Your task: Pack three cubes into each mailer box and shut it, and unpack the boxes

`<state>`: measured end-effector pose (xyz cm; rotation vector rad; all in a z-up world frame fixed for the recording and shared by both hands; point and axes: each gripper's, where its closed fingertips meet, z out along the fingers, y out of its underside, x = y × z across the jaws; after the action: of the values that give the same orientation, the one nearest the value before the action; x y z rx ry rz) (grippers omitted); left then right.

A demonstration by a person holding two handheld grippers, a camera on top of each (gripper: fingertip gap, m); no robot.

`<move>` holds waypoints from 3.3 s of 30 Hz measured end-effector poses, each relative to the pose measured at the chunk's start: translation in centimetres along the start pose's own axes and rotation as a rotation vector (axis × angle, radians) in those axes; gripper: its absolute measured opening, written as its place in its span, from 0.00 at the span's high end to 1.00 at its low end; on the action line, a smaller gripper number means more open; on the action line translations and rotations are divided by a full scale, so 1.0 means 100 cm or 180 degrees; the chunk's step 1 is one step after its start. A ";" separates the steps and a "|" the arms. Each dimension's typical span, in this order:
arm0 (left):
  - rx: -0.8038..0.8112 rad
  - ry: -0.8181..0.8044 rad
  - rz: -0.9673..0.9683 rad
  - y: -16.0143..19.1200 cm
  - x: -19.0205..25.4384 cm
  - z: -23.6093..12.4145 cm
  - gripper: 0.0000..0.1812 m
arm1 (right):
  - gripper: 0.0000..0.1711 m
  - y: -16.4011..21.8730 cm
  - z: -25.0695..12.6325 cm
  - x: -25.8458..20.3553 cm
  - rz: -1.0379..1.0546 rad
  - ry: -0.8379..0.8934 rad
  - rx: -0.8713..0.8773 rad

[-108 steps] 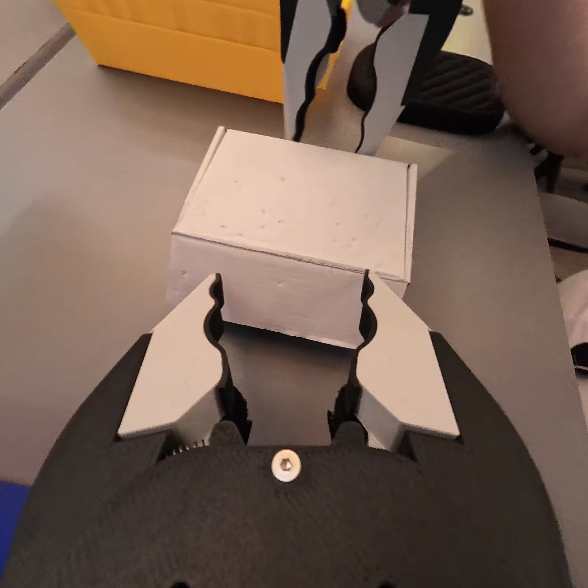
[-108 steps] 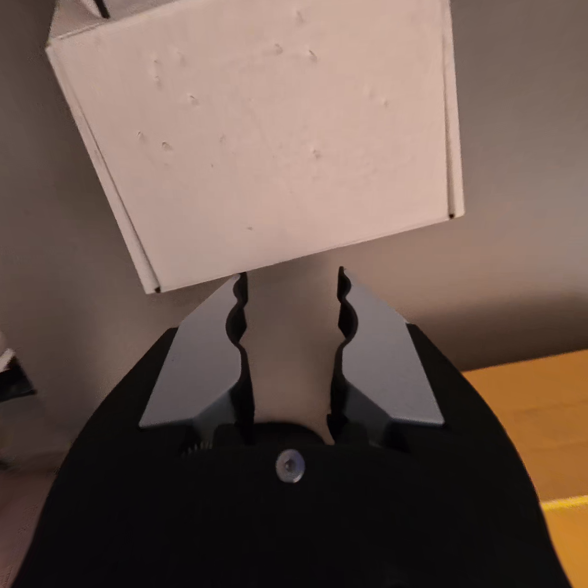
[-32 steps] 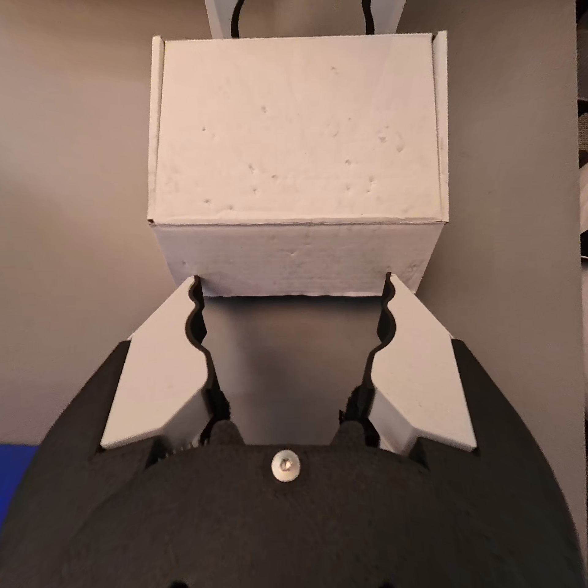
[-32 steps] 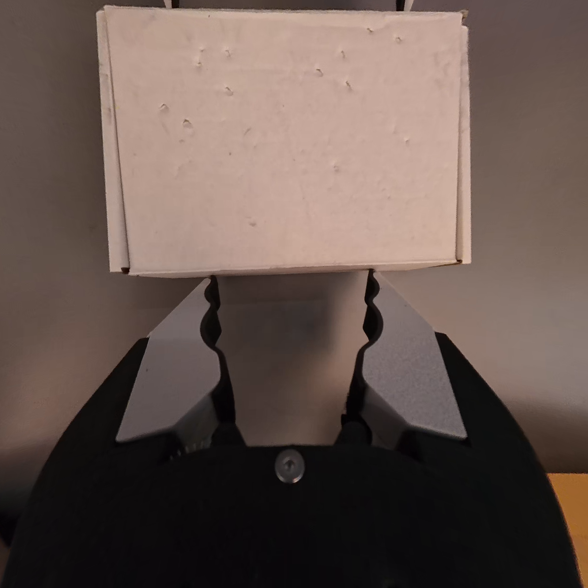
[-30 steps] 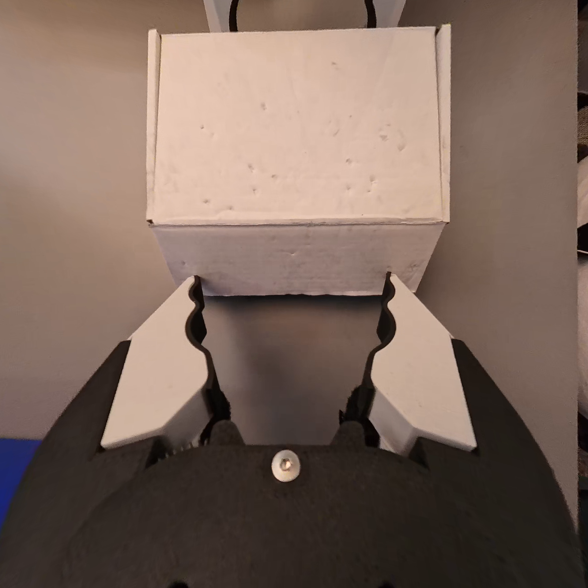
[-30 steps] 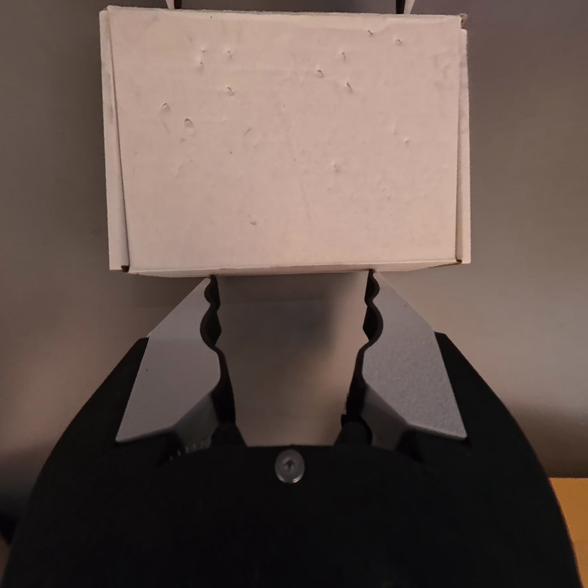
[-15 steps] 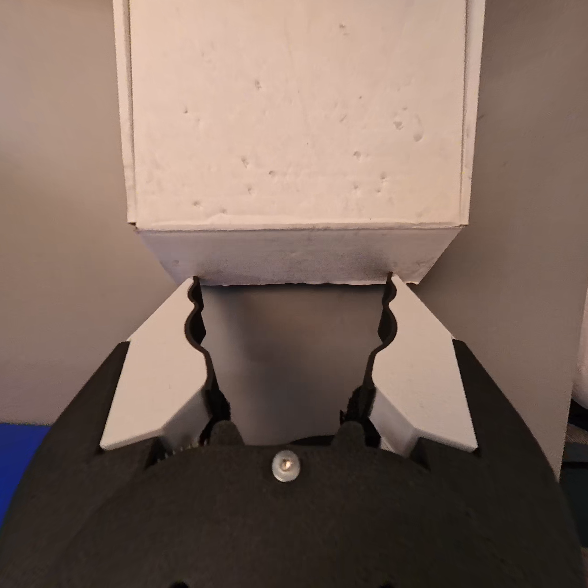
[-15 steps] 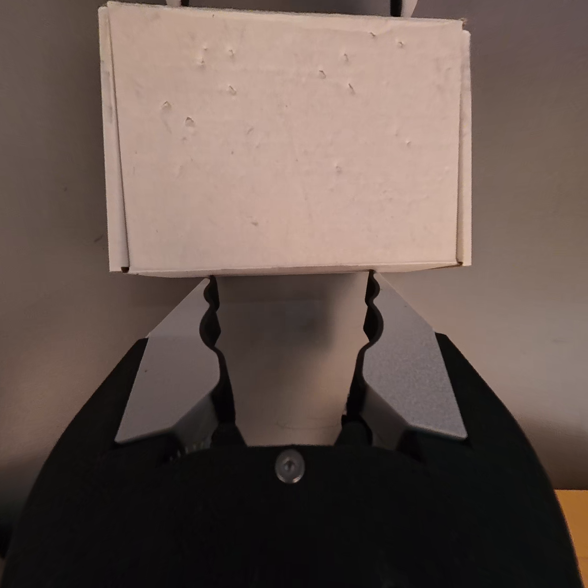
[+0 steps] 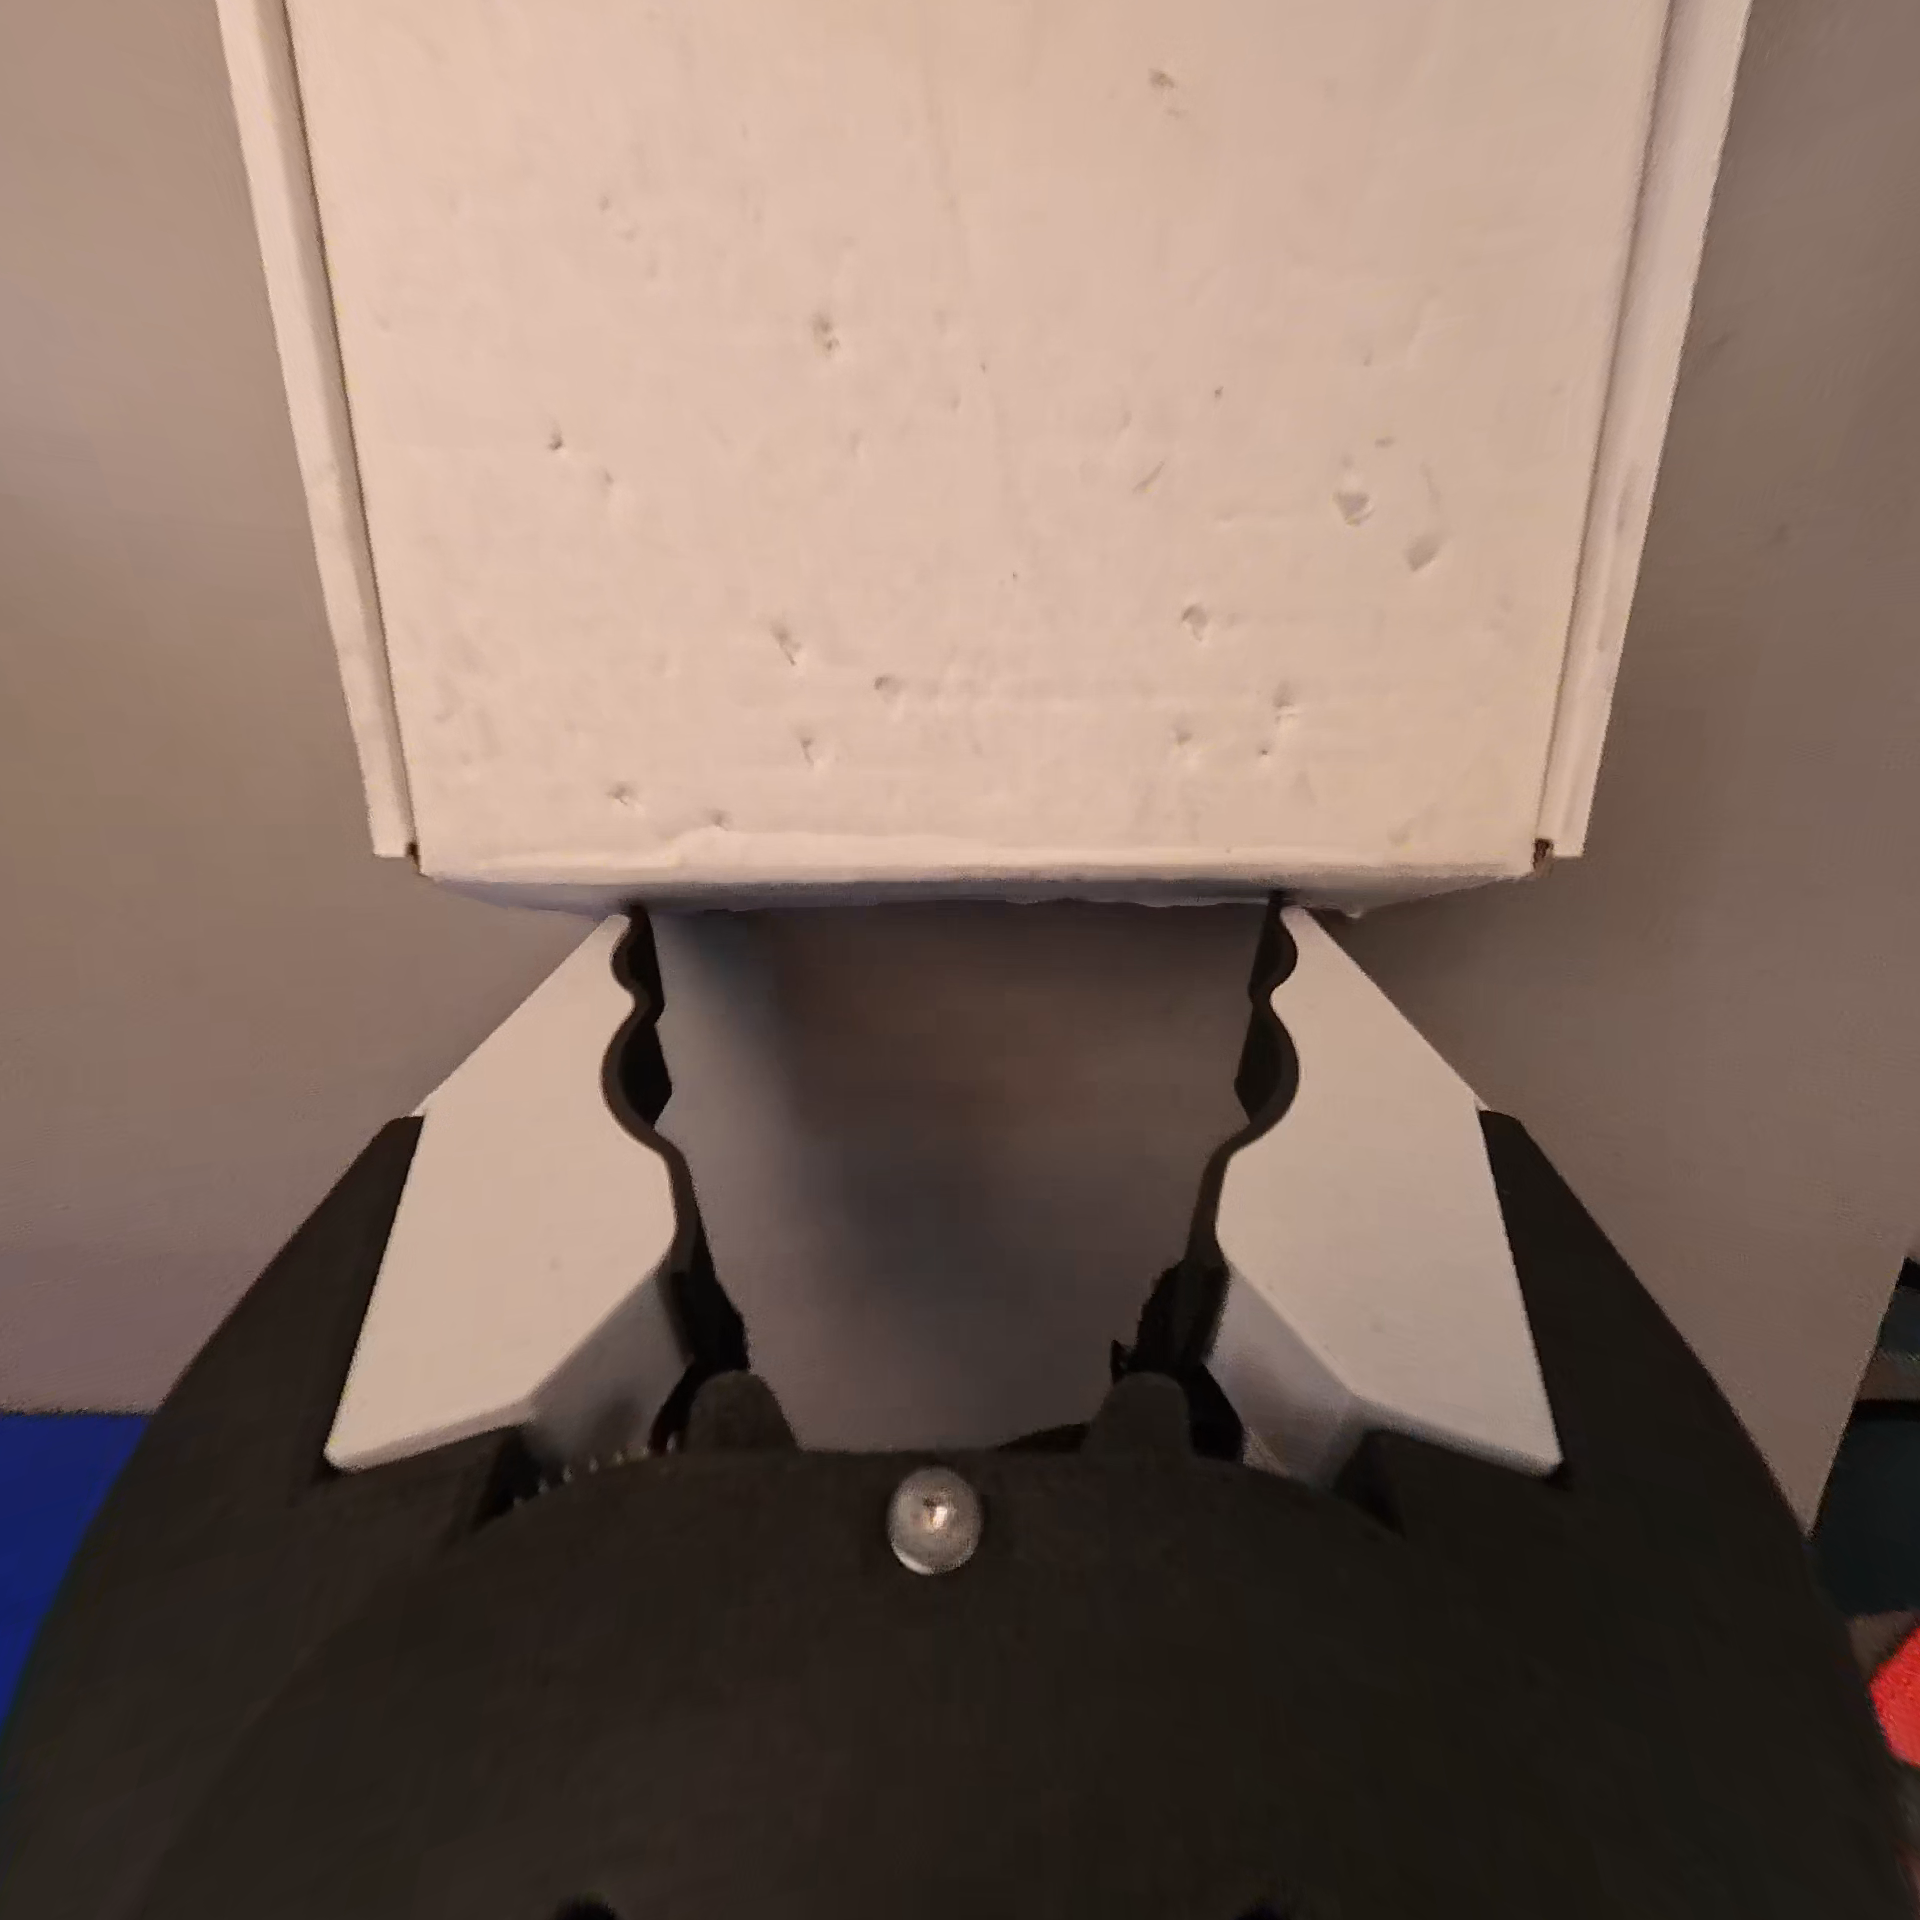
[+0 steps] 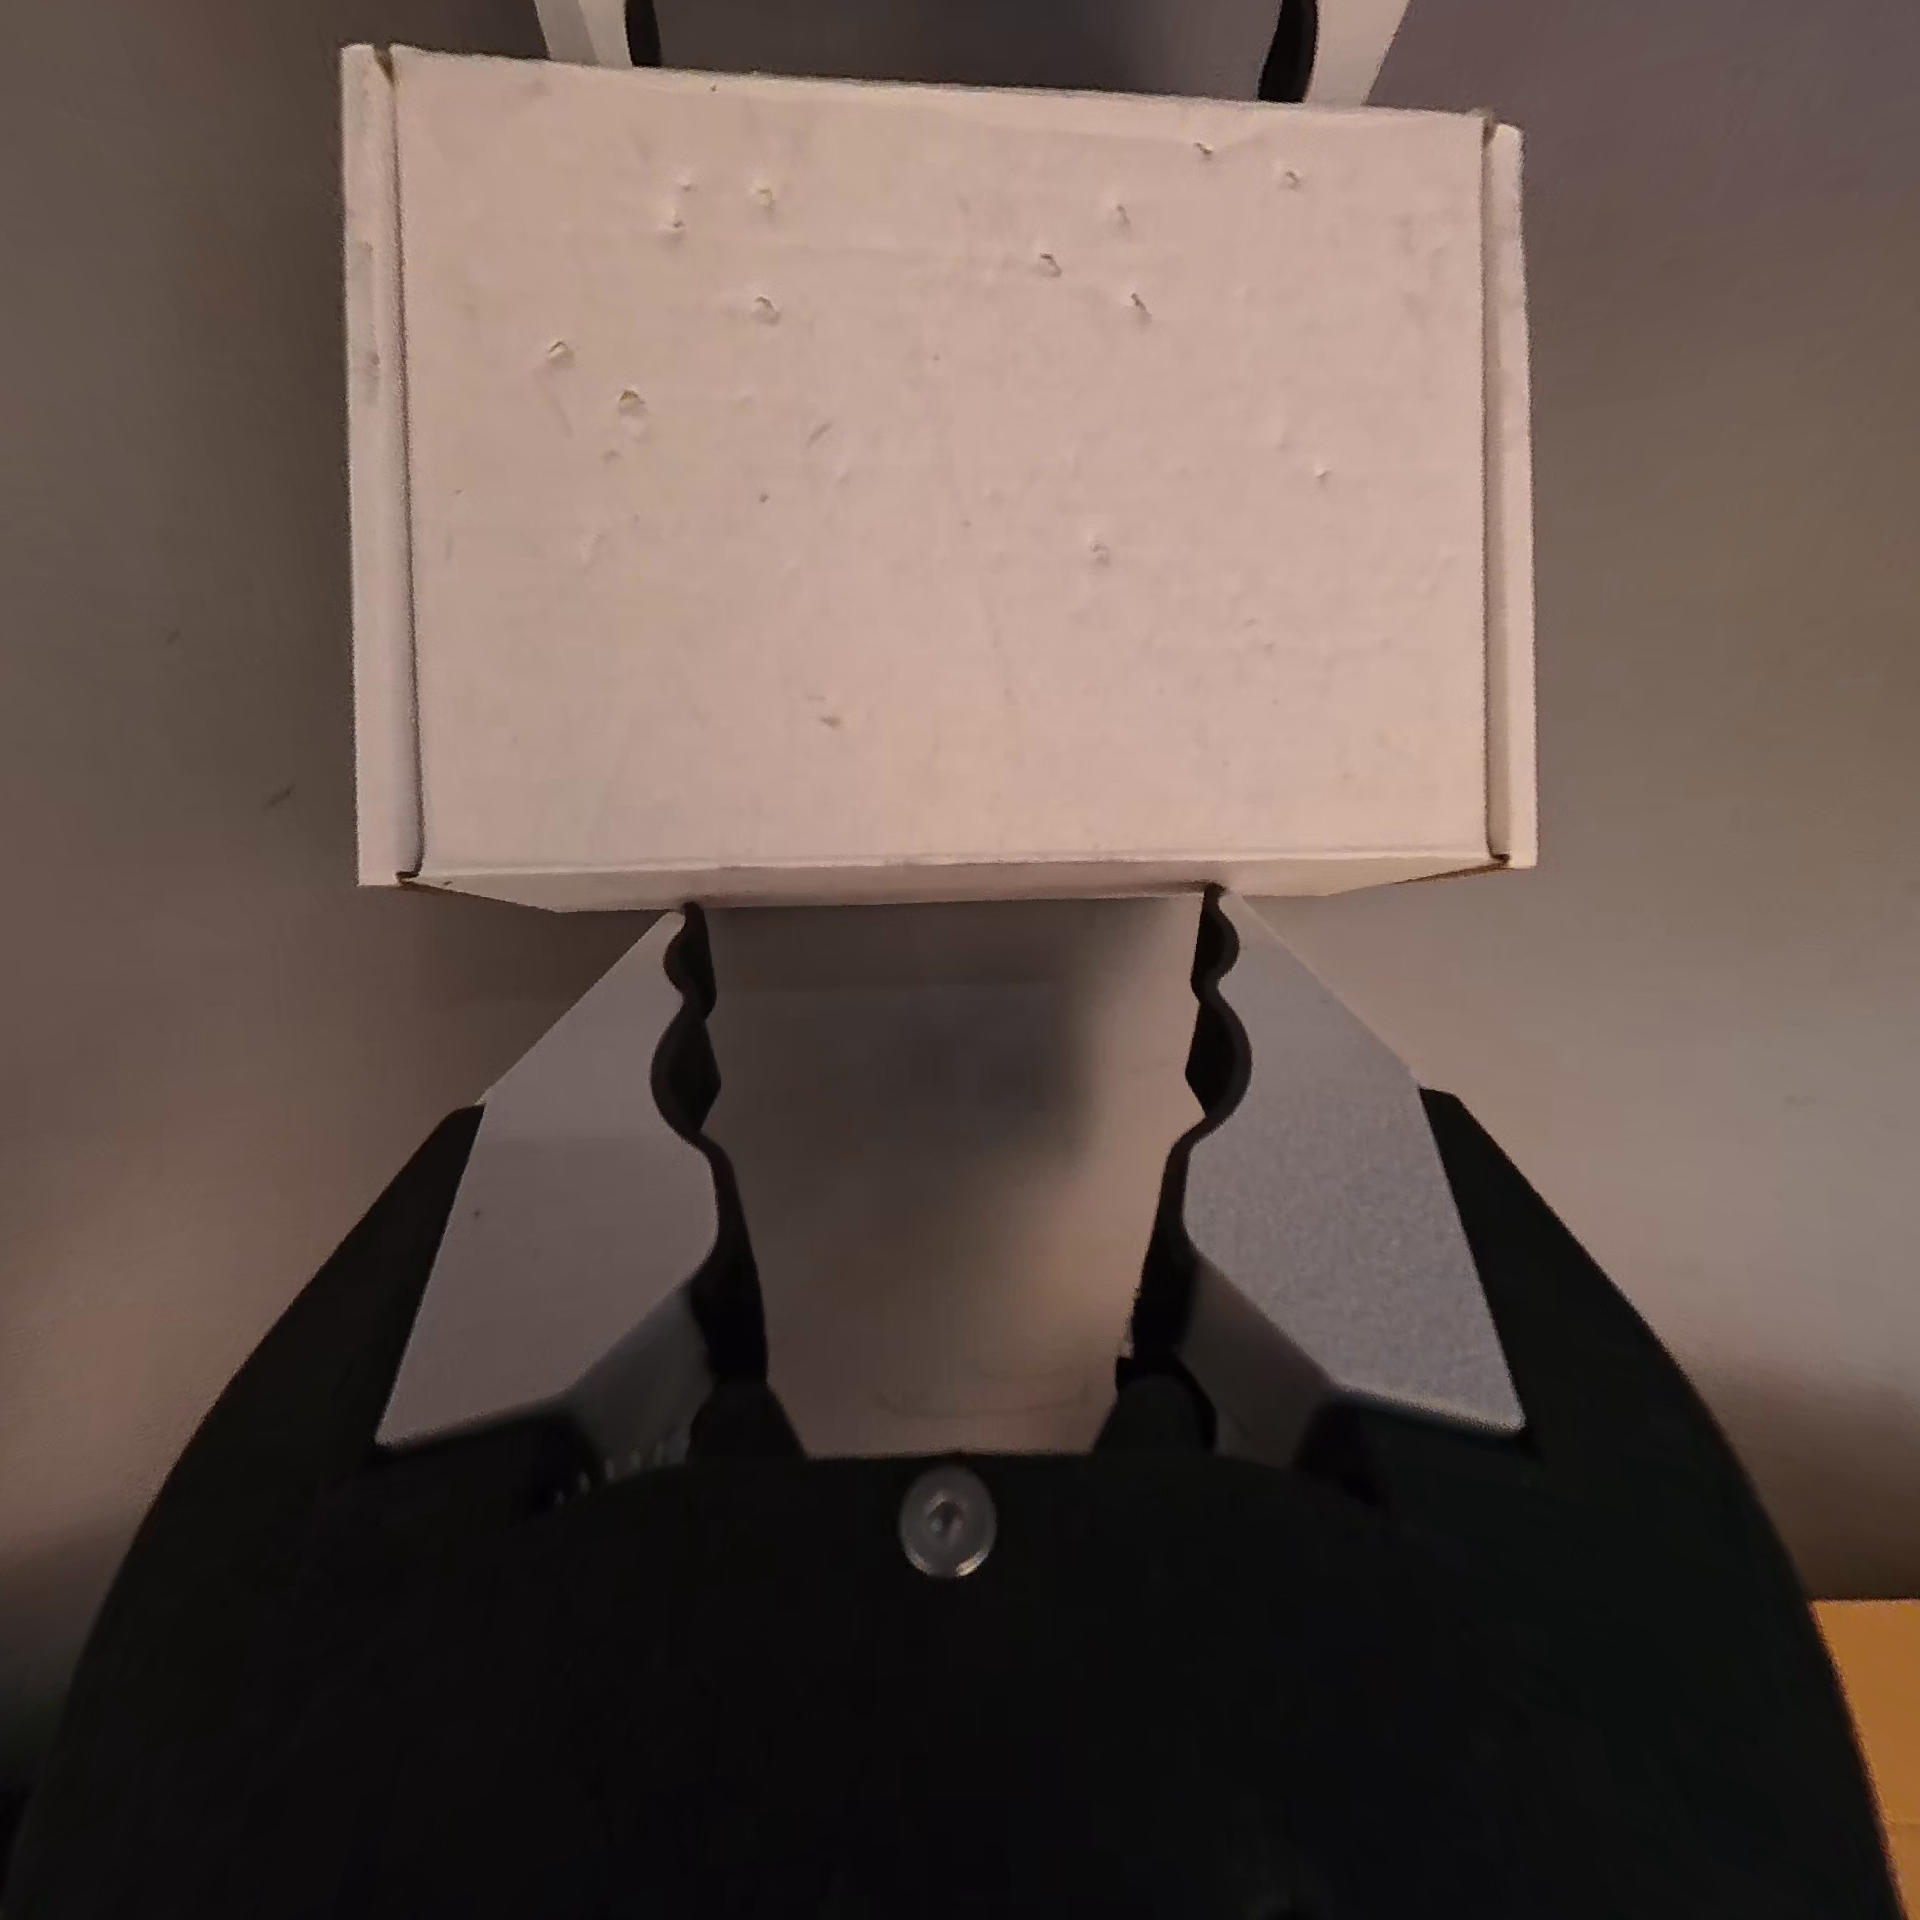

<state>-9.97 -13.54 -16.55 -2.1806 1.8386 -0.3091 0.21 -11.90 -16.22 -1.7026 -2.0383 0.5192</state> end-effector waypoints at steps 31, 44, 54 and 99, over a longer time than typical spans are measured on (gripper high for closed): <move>0.0198 0.0019 -0.0127 -0.004 0.011 0.010 0.35 | 0.41 0.004 0.010 -0.001 0.0228 -0.0250 0.0012; 0.0332 0.0039 -0.0023 -0.002 0.009 0.010 0.34 | 0.31 0.004 0.010 0.006 0.0169 -0.0090 0.0055; 0.0150 -0.0072 -0.0044 0.006 0.001 0.010 0.29 | 0.33 0.004 0.011 0.003 0.0228 -0.0136 0.0030; 0.0256 0.0039 0.0030 0.001 0.009 0.012 0.27 | 0.34 -0.006 0.014 0.003 0.0106 -0.0096 -0.0023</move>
<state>-9.49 -14.33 -17.67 -2.1204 1.8102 -0.3884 -1.09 -11.77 -16.99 -1.7457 -2.0381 0.5524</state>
